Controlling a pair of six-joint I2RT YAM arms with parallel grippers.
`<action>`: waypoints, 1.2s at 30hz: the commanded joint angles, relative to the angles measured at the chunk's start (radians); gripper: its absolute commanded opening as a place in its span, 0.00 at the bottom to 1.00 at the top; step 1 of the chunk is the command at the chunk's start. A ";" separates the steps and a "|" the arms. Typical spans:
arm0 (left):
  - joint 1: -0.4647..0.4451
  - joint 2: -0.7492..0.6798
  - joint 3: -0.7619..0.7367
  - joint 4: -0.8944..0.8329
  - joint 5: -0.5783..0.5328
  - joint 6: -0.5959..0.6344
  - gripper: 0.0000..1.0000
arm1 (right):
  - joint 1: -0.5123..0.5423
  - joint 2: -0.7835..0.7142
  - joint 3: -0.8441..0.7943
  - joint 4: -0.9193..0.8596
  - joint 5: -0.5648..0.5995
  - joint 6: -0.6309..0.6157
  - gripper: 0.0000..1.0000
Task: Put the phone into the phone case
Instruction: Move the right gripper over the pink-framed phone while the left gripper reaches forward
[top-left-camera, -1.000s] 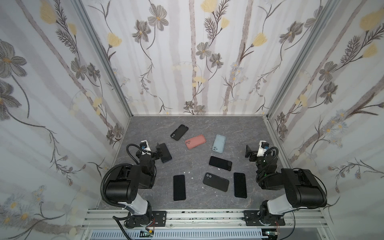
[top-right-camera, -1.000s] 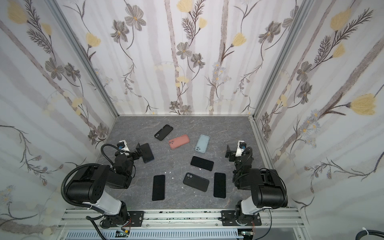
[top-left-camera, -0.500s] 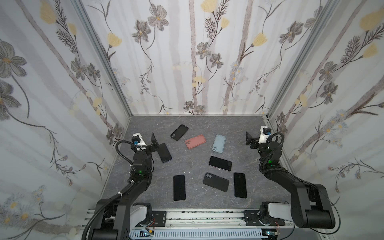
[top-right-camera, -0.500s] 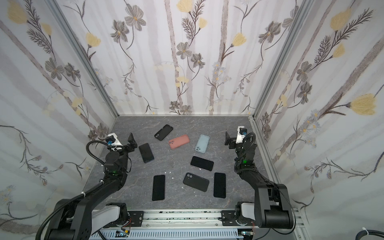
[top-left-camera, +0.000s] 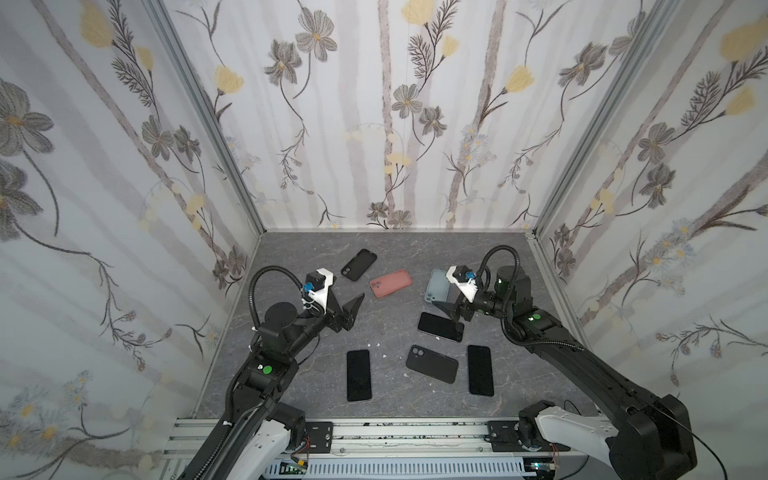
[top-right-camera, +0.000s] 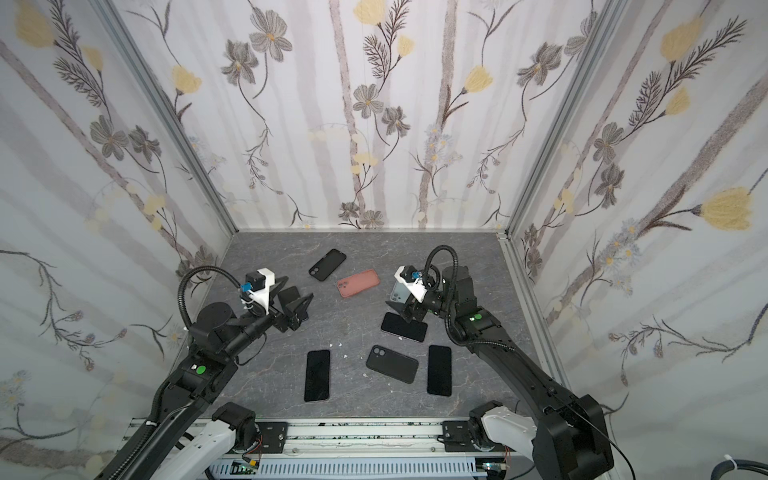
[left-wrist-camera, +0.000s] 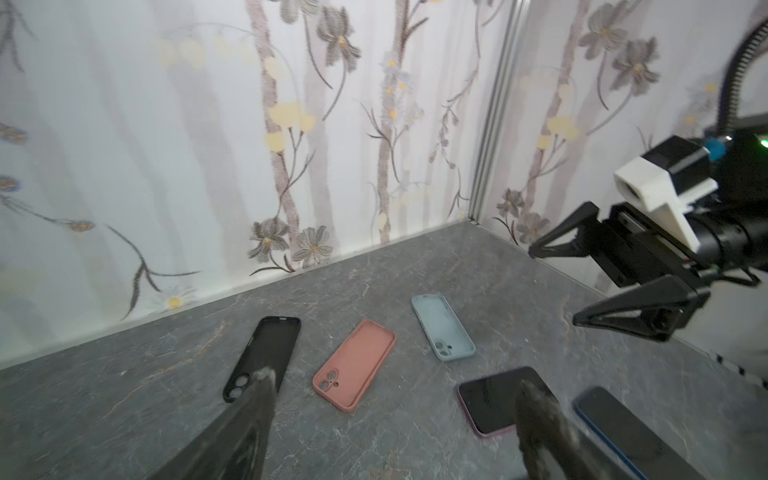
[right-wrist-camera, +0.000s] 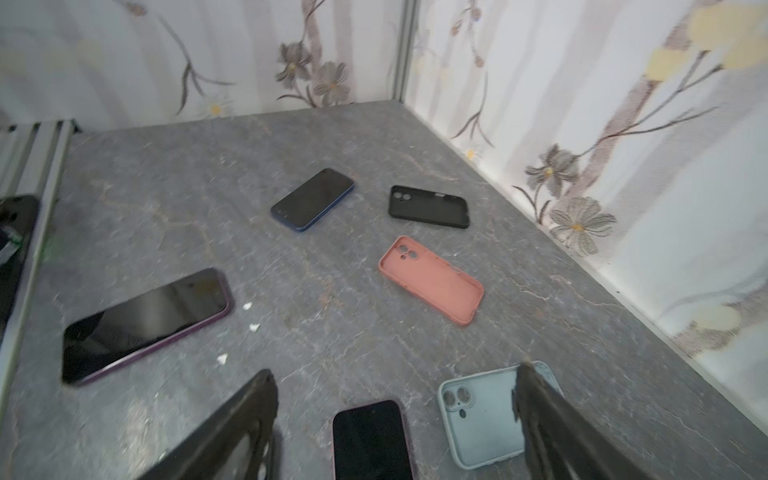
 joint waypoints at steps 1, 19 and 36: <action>-0.030 -0.088 -0.087 -0.111 0.159 0.185 0.90 | 0.034 -0.001 0.004 -0.198 0.002 -0.242 0.90; -0.113 -0.221 -0.325 0.004 0.019 0.228 1.00 | 0.062 0.261 0.127 -0.521 0.317 -0.315 1.00; -0.139 -0.250 -0.388 -0.009 -0.029 0.260 1.00 | 0.055 0.363 0.069 -0.462 0.396 -0.362 1.00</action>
